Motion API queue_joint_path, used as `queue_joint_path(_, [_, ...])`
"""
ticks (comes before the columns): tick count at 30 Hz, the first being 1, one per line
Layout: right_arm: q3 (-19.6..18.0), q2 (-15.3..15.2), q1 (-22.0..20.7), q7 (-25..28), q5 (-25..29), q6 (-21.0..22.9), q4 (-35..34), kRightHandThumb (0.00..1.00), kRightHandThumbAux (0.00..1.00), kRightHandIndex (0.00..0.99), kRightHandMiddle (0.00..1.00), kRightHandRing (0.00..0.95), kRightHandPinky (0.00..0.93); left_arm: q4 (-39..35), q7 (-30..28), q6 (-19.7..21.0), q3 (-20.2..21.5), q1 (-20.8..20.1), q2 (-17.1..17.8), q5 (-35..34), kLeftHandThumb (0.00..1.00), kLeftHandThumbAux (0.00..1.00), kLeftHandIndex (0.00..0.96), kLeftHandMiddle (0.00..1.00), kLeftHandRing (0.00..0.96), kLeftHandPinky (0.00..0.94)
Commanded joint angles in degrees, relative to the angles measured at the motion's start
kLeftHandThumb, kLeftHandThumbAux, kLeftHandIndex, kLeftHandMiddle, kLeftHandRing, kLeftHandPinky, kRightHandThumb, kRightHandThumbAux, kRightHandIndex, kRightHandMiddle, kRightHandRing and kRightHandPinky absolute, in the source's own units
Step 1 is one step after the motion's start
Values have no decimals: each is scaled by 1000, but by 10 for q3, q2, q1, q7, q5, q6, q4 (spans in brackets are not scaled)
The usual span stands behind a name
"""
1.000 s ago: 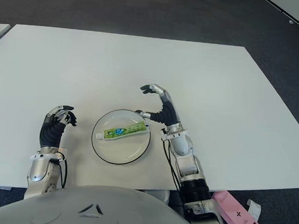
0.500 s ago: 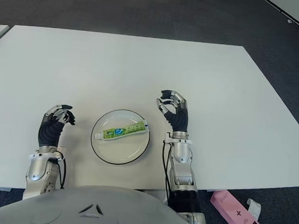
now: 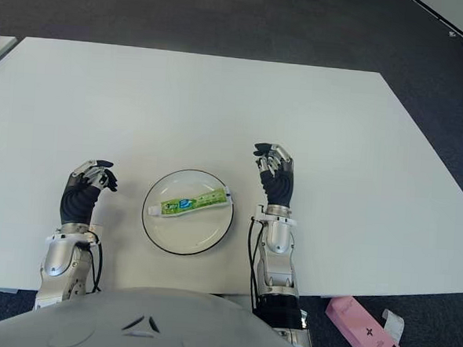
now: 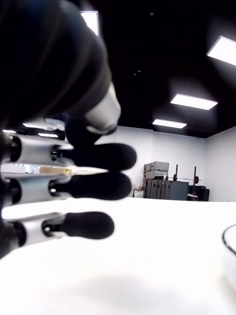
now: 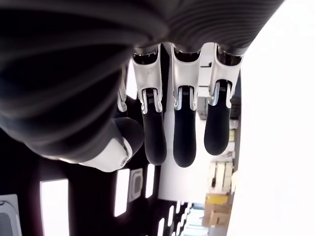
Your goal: Put the toothpaste on the table into the plate.
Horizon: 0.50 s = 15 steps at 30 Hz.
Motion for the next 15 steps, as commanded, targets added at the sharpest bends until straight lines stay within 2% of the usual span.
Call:
queue_joint_path(1, [-13, 8, 10, 1, 19, 21, 10, 704, 728, 430, 503, 505, 504, 17, -14, 3, -3, -5, 5, -7, 705, 717, 440, 642, 638, 619])
queue_joint_path(9, [-20, 9, 12, -2, 15, 52, 13, 704, 729, 429, 504, 506, 503, 30, -20, -3, -1, -10, 7, -12, 707, 716, 440, 645, 637, 619])
queue_joint_path(15, [-23, 6, 20, 6, 16, 57, 24, 704, 728, 429, 507, 510, 513, 35, -16, -6, 0, -13, 5, -13, 708, 715, 440, 647, 637, 627])
